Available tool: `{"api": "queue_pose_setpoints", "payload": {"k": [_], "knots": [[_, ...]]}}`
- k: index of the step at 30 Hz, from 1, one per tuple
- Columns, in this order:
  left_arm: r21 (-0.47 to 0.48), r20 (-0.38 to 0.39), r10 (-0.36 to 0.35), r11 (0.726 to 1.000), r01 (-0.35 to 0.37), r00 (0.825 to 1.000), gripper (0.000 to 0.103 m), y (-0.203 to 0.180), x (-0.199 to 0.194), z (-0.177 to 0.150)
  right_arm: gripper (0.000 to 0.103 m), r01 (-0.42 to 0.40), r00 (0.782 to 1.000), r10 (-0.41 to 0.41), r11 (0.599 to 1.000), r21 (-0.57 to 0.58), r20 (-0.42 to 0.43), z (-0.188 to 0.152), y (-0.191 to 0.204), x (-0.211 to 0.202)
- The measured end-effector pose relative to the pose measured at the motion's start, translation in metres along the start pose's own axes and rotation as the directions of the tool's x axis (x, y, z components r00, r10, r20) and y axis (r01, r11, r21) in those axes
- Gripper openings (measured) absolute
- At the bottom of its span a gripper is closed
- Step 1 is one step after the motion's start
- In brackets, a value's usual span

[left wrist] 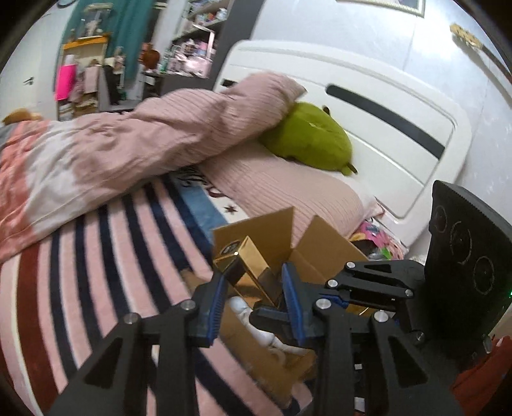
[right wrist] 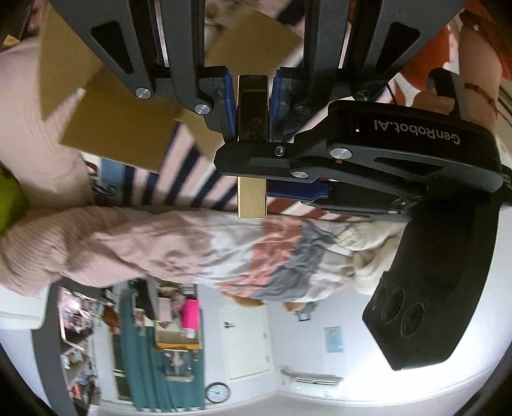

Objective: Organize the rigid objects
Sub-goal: 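Carry the gold bar into the cardboard box and open the right gripper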

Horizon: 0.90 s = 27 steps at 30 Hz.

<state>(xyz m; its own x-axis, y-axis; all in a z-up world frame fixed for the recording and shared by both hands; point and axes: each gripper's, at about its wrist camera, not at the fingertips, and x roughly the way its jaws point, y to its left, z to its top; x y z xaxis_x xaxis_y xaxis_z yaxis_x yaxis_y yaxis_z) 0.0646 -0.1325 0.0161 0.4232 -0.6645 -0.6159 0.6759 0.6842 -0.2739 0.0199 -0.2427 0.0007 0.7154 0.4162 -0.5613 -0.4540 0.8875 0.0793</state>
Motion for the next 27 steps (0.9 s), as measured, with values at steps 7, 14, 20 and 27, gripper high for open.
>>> {"api": "queue_pose_setpoints", "payload": {"k": [7, 14, 20, 27], "knots": [[0.030, -0.093, -0.035, 0.999, 0.038, 0.995, 0.031, -0.022, 0.047, 0.005, 0.013, 0.068, 0.996, -0.064, 0.995, 0.067, -0.059, -0.021, -0.040, -0.011], [0.063, -0.121, 0.017, 0.998, -0.009, 0.993, 0.060, -0.031, 0.062, 0.003, 0.016, 0.090, 0.992, -0.079, 0.990, 0.111, -0.094, -0.035, -0.057, -0.014], [0.063, -0.074, 0.073, 0.996, -0.068, 0.995, 0.079, -0.028, 0.044, 0.000, 0.047, 0.106, 0.992, -0.098, 0.988, 0.113, -0.079, -0.033, -0.060, -0.017], [0.012, 0.043, 0.209, 0.978, -0.210, 0.977, 0.089, -0.017, 0.000, -0.007, 0.082, 0.122, 0.992, -0.121, 0.990, 0.068, -0.024, -0.023, -0.049, -0.027]]}}
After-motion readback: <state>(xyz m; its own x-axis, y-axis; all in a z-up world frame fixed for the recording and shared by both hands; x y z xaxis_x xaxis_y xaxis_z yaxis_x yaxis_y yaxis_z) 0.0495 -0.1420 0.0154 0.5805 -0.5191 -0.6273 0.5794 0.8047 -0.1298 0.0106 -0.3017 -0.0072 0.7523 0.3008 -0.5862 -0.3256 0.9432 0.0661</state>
